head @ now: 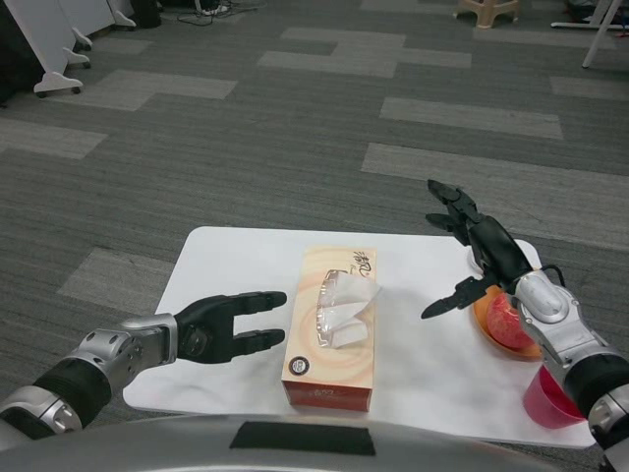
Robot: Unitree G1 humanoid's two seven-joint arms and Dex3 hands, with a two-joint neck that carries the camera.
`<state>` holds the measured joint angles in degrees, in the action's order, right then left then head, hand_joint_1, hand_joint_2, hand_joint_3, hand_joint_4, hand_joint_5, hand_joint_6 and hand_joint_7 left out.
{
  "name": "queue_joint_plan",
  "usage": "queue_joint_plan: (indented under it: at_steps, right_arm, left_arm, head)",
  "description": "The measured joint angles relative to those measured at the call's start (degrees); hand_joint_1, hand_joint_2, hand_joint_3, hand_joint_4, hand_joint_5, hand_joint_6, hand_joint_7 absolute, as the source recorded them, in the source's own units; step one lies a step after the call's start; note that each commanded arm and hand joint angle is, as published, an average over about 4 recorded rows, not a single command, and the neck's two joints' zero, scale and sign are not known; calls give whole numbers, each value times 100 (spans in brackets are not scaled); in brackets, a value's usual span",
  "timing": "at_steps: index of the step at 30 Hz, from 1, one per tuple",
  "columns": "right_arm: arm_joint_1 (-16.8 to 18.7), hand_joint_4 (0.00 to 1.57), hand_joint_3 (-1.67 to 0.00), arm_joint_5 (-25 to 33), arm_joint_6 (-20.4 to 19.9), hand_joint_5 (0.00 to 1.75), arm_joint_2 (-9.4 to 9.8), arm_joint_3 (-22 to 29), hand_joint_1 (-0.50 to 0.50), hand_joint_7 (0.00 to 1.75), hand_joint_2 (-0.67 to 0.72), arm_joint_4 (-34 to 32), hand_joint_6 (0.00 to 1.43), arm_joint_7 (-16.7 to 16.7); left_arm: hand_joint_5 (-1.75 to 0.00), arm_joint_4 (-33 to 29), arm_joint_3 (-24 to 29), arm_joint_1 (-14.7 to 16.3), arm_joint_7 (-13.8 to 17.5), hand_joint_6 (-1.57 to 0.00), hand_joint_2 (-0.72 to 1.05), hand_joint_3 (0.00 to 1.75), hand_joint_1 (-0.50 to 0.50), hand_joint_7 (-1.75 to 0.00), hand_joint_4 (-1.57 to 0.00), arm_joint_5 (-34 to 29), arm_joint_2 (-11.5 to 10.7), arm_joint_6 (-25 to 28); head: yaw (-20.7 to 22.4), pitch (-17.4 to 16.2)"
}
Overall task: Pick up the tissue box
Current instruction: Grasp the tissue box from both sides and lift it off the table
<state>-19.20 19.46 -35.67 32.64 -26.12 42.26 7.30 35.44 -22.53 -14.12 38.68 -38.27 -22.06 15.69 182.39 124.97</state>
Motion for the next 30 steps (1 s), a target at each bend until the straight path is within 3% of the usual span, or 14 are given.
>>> queue_joint_plan:
  at_steps: [8, 12, 18, 22, 28, 30]
  right_arm:
    - [15, 14, -8, 54, 63, 58, 14, -188, -34, 35, 46, -143, 0, 159]
    - [46, 16, -8, 60, 77, 63, 14, -261, -25, 56, 60, -143, 0, 222]
    - [53, 29, -4, 84, 85, 68, 13, -395, -19, 84, 60, -118, 7, 297]
    - [61, 33, -4, 89, 88, 68, 8, -475, -17, 87, 60, -35, 9, 371]
    - [78, 34, -8, 102, 91, 85, -82, -685, -20, 98, 60, 376, 9, 391]
    - [71, 34, -8, 103, 89, 87, -174, -723, -21, 98, 60, 625, 9, 395]
  left_arm:
    - [0, 163, 15, -127, -4, 0, -55, 9, 50, 0, 0, 37, 121, -119]
    - [0, 286, 15, -165, -8, 0, -55, 9, 50, 0, 0, 51, 144, -212]
    - [0, 442, 14, -218, -22, 0, -55, 9, 50, 0, 0, 55, 183, -385]
    - [0, 534, 13, -297, -47, 0, -55, 9, 50, 0, 0, 70, 244, -502]
    - [0, 741, 2, -361, -78, 0, -55, 9, 50, 0, 0, 141, 366, -715]
    - [0, 834, -6, -375, -97, 0, -44, 9, 50, 0, 0, 181, 392, -853]
  head:
    - [-98, -20]
    - [-119, -18]
    - [-133, -16]
    - [-149, -11]
    - [-179, -12]
    - [-205, -18]
